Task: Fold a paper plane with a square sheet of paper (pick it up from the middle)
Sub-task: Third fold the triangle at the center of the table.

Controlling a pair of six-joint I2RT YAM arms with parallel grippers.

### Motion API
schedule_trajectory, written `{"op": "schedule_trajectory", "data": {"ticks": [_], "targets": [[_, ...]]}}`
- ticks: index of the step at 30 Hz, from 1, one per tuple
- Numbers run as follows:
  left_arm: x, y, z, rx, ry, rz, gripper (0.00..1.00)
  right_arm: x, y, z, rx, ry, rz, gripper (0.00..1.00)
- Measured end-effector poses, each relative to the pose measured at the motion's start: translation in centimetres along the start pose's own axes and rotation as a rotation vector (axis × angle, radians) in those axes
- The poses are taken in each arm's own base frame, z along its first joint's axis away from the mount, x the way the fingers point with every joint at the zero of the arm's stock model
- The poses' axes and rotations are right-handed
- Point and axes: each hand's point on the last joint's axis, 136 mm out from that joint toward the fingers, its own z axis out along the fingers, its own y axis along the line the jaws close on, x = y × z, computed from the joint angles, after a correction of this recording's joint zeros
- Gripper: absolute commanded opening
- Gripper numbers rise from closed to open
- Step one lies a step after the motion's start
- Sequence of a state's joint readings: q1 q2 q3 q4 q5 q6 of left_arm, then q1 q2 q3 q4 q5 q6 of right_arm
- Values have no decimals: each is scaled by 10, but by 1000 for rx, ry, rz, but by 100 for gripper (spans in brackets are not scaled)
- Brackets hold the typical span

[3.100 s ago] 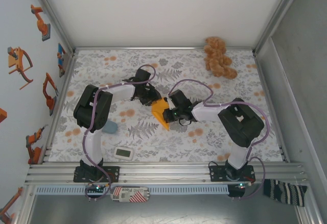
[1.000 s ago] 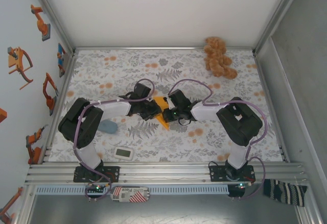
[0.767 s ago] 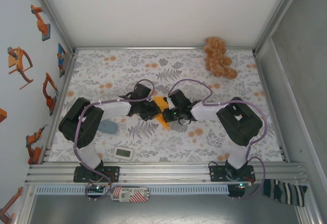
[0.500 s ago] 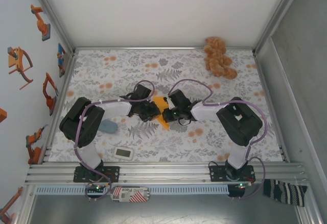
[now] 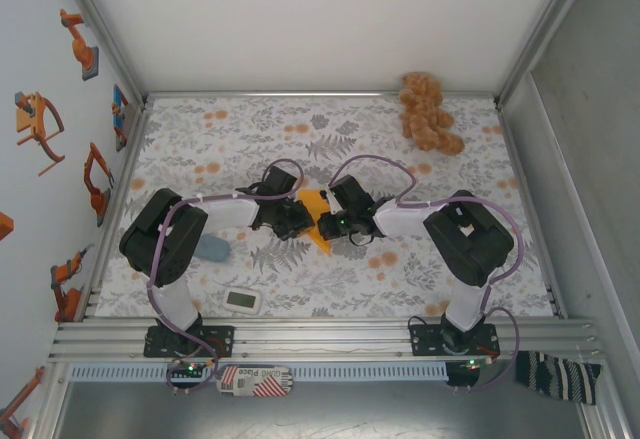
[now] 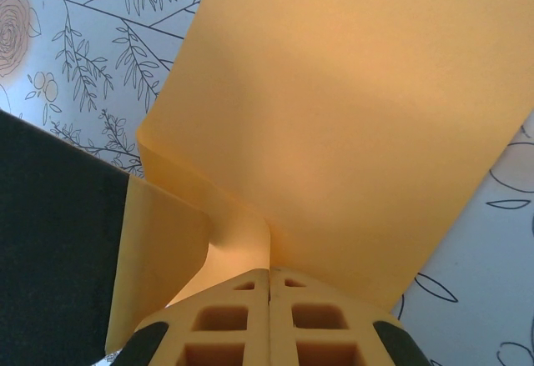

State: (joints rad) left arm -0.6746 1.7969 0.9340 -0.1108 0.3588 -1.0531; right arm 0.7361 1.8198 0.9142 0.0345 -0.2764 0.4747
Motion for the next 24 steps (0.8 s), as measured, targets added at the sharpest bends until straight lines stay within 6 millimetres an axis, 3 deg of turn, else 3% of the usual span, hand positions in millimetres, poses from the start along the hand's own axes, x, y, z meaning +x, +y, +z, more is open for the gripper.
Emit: {"op": "schedule_trajectory", "data": {"ticks": [10,18,24], "targets": [[-7,-8,-8,-6,-9,19,19,0,0,0,-3,1,1,0],[-52,-24,-26,14,-84,39,21,0,1,0,-4,0,1,0],[-74,-23,-12,-25,-75,58,21,0,1,-1,-4,0,1,0]]}}
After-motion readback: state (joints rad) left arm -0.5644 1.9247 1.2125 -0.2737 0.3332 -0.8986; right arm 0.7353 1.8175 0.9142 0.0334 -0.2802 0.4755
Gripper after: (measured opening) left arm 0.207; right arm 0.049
